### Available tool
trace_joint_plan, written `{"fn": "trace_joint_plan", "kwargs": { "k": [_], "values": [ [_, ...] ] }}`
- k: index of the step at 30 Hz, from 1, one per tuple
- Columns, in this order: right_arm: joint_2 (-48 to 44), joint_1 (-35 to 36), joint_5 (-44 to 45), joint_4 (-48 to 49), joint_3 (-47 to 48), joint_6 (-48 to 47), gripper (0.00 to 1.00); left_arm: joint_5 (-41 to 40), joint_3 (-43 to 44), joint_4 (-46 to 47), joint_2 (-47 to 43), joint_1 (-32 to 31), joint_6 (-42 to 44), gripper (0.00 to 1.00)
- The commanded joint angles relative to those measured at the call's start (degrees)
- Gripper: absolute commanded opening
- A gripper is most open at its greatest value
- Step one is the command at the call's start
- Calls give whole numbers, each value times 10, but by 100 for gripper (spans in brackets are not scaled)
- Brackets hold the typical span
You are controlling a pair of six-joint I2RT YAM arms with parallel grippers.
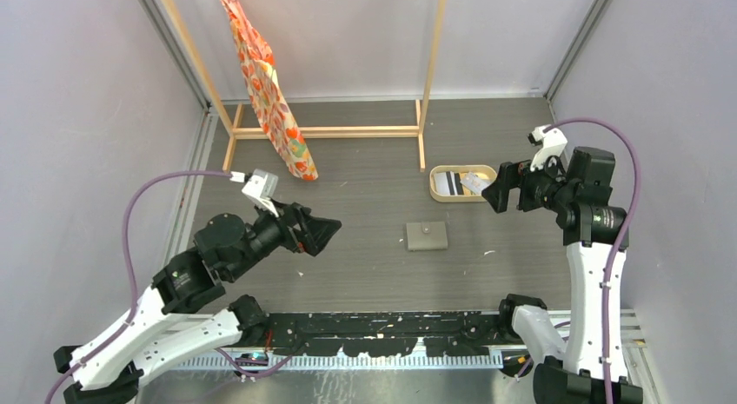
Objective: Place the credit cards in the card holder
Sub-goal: Reset both arms
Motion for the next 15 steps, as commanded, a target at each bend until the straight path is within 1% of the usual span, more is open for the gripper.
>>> {"fn": "trace_joint_plan", "kwargs": {
  "k": [1, 5, 7, 10, 15],
  "values": [
    [-39, -2, 17, 33, 25, 76, 100, -43, 92, -129, 46, 2, 29, 100],
    [-73, -2, 12, 40, 22, 75, 100, -48, 159, -194, 126, 2, 47, 100],
    [-80, -3, 11, 29, 27, 82, 100, -45, 175, -200, 159, 2, 54, 100],
    [-107, -2, 20, 38, 19, 109, 100, -28, 181, -172, 183, 2, 65, 100],
    [-151, -3, 34, 54, 11, 166, 100, 37, 154, -84, 187, 4, 78, 100]
  ]
}}
